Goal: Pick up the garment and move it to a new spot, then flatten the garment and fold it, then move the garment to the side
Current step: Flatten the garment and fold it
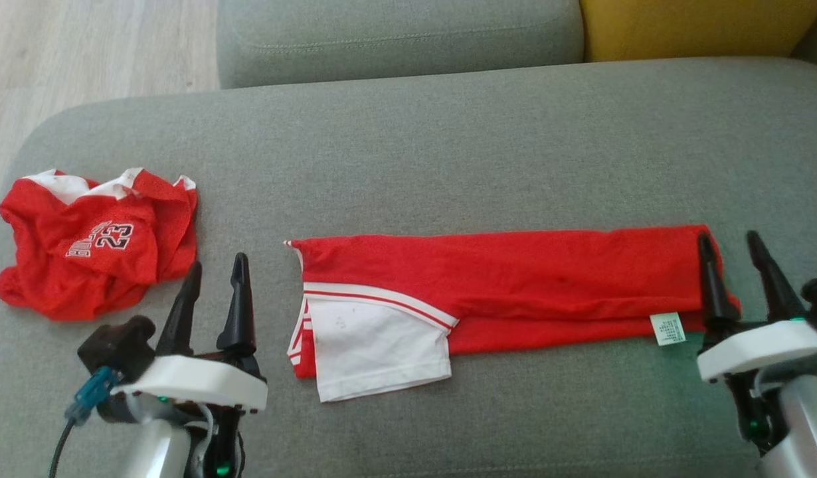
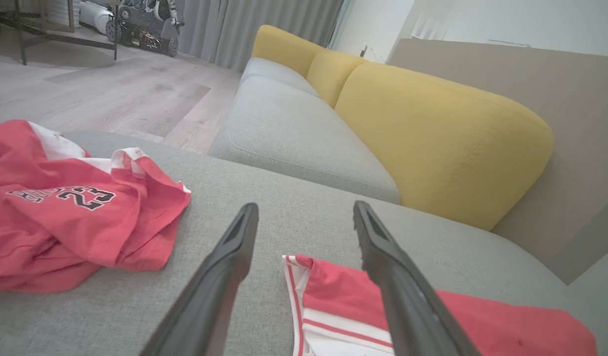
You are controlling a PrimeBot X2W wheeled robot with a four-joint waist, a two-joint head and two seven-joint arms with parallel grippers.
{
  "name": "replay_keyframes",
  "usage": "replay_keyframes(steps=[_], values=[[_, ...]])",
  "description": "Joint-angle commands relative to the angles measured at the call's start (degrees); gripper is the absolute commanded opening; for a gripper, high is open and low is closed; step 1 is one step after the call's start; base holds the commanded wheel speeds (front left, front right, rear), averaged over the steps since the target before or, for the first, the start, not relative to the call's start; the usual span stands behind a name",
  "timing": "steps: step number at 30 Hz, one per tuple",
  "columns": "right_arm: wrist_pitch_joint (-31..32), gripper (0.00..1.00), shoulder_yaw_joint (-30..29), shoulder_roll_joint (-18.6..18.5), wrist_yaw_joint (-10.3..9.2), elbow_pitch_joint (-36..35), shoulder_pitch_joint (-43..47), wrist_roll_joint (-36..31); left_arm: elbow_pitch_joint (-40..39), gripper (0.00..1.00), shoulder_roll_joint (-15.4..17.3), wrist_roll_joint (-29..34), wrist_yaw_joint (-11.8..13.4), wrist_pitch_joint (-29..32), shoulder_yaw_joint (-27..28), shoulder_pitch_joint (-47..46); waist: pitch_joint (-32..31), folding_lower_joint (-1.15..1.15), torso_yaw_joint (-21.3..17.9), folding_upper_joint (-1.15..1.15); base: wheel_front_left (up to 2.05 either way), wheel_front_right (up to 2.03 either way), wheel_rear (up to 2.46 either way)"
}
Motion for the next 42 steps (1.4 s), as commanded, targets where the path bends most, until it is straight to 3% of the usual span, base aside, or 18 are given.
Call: replay_keyframes(steps=[1, 8, 16, 31, 33, 42], values=[[0.0, 1.0, -1.2, -0.2, -0.05, -1.3, -0.7, -1.0, -1.1, 1.0, -0.2, 1.7, -1.2, -0.7, 3.1, -2.4, 0.3, 0.0, 0.1, 0.0, 0.0, 0.0, 0.0], [4.5, 1.0, -8.3, 3.5, -0.05, 5.5, -2.5, -3.1, 1.4, 1.0, -2.1, 5.2, -4.2, -0.7, 4.1, -3.1, 2.1, 0.0, 0.5, 0.0, 0.0, 0.0, 0.0], [8.6, 1.0, -13.4, 5.7, -0.05, 12.8, -7.3, -4.7, 2.9, 1.0, -3.1, 6.9, -5.7, -0.7, 4.6, -4.8, 4.8, 0.0, 1.3, 0.0, 0.0, 0.0, 0.0], [15.1, 1.0, -14.6, 6.6, -0.05, 21.0, -12.8, -2.6, 3.6, 1.0, -3.6, 8.3, -6.9, -0.7, 5.9, -7.4, 8.3, 0.0, 2.0, 0.0, 0.0, 0.0, 0.0], [15.6, 0.0, -13.8, 6.6, -0.05, 21.3, -12.8, -1.7, 3.8, 1.0, -3.7, 8.4, -7.0, -0.7, 6.1, -7.7, 8.4, 0.0, 1.9, 0.0, 0.0, 0.0, 0.0], [11.9, 0.0, -16.2, 2.6, -0.05, 22.7, -12.8, -2.3, 4.4, 1.0, -3.7, 8.7, -7.3, -0.7, 7.9, -8.1, 6.7, 0.0, 1.4, 0.0, 0.0, 0.0, 0.0]])
